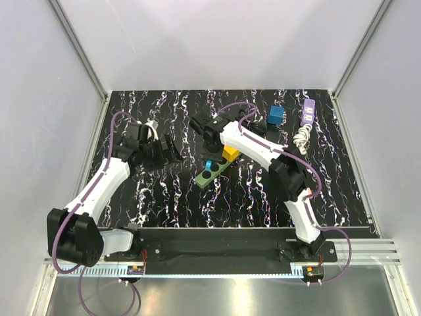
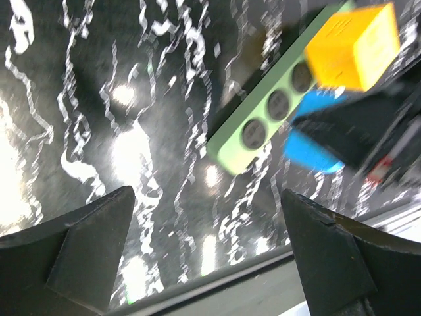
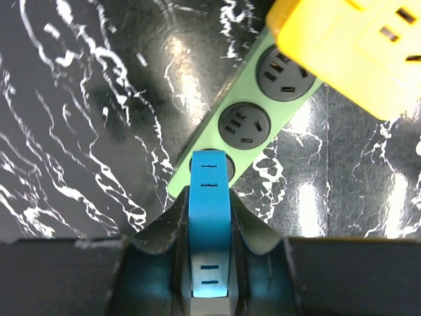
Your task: Insert the plug
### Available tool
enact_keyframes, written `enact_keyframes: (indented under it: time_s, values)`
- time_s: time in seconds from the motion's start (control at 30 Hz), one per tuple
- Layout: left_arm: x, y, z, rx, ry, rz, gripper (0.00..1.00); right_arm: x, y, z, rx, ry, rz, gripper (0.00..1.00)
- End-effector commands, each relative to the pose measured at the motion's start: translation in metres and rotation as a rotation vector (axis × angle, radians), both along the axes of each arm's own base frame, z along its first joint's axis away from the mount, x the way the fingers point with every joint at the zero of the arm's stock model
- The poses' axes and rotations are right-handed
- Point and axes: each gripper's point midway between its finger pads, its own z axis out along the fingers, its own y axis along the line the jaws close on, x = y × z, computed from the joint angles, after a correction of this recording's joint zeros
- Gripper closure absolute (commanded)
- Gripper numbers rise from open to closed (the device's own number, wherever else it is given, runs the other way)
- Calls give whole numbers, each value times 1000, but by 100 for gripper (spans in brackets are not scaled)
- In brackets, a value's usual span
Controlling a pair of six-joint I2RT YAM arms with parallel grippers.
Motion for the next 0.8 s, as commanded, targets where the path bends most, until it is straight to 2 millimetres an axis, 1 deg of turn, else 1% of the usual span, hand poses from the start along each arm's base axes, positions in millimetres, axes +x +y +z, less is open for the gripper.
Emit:
enact_keyframes:
  time_s: [0.0,0.07,0.17,0.23,0.4,0.63,0.73,0.77]
  values:
    - [-17,6,-6,51,15,-70,1,8,-19,11,-42,11,-145,100]
    - [-20,8,-9,59,27,-66,1,9,-19,12,-33,20,-201,100]
    - [-19,13,-6,76,18,-39,1,10,-19,9,-32,33,-253,100]
    - [-16,20,-2,106,2,-3,1,13,-20,10,-35,32,-273,100]
    - [-14,30,7,130,-33,43,1,17,-23,2,-50,40,-304,100]
    - [-12,34,8,138,-38,61,1,25,-23,-3,-53,31,-345,100]
    - [-12,34,7,136,-31,61,1,26,-22,-5,-59,36,-355,100]
    - [-12,34,6,138,-29,63,1,25,-24,-9,-76,47,-367,100]
